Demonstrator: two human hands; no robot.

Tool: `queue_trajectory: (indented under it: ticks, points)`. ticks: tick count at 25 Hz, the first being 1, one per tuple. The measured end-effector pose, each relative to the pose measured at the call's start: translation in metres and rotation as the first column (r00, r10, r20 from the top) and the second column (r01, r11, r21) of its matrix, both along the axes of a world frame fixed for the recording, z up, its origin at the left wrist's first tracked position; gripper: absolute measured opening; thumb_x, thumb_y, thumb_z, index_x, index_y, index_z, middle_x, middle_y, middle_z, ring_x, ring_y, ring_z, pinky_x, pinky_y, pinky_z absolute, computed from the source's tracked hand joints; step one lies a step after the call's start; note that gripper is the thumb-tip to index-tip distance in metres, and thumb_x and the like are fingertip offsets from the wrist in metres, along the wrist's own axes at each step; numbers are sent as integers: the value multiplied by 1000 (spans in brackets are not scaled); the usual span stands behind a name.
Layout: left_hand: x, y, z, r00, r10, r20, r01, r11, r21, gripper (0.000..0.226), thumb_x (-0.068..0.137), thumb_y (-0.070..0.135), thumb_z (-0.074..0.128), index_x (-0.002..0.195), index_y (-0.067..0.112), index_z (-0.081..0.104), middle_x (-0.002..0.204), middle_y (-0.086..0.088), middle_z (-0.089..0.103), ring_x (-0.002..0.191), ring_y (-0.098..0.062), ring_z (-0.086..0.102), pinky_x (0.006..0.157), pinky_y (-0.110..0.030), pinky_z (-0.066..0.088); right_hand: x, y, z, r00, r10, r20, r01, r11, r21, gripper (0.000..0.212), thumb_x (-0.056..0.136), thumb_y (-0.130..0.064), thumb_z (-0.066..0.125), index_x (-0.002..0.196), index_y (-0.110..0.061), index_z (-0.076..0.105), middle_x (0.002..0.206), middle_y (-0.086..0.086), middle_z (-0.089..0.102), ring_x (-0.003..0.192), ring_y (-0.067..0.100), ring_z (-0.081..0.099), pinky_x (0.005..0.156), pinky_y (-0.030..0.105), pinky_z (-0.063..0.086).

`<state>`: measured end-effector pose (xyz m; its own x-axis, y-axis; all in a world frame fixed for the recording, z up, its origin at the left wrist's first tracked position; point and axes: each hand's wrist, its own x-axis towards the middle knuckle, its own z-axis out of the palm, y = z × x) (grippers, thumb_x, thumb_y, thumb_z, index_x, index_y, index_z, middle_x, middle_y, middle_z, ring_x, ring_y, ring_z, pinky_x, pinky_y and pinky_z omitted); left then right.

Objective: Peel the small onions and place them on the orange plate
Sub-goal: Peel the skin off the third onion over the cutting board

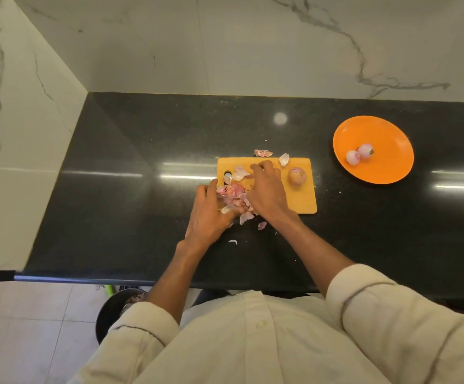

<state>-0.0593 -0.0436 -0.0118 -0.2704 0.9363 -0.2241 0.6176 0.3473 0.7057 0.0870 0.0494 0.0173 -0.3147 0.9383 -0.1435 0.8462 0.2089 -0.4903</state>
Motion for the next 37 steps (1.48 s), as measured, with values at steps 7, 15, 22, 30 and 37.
queue_trajectory:
  ticks: [7,15,22,30,37]
  points:
    - [3,2,-1,999,-48,-18,48,998,38,86,86,21,87,157,18,39,136,-5,40,112,-19,56,96,-39,58,-24,-16,-11,990,117,-83,-123,990,-73,41,93,-17,77,132,-11,67,122,6,59,112,21,55,91,34,51]
    - [0,-23,-2,994,103,38,-106,989,101,57,85,25,67,140,12,59,144,-9,43,130,-25,48,109,-44,52,-9,-45,-18,980,121,-159,-132,989,-60,35,93,-12,77,128,-16,70,118,2,66,102,14,61,84,25,48]
    - [17,-10,7,973,-36,-229,67,990,126,51,96,14,61,147,20,60,158,-6,50,148,-26,43,122,-49,34,-2,-46,-17,986,155,-64,-155,988,12,37,95,-13,73,132,-10,66,123,9,60,112,25,58,91,32,49]
    - [29,2,10,965,79,-250,-10,964,267,60,85,0,64,144,11,60,137,-8,61,134,-27,53,117,-46,41,36,-22,-8,976,-165,-144,195,952,235,41,95,-2,65,134,-16,64,126,6,59,116,23,53,94,40,54]
    - [67,47,3,872,-303,-385,327,945,-2,48,100,26,63,147,18,58,145,-7,57,134,-28,54,112,-46,47,74,21,-19,973,-216,85,209,974,87,56,94,-8,72,146,-21,57,140,6,54,122,29,55,97,40,55]
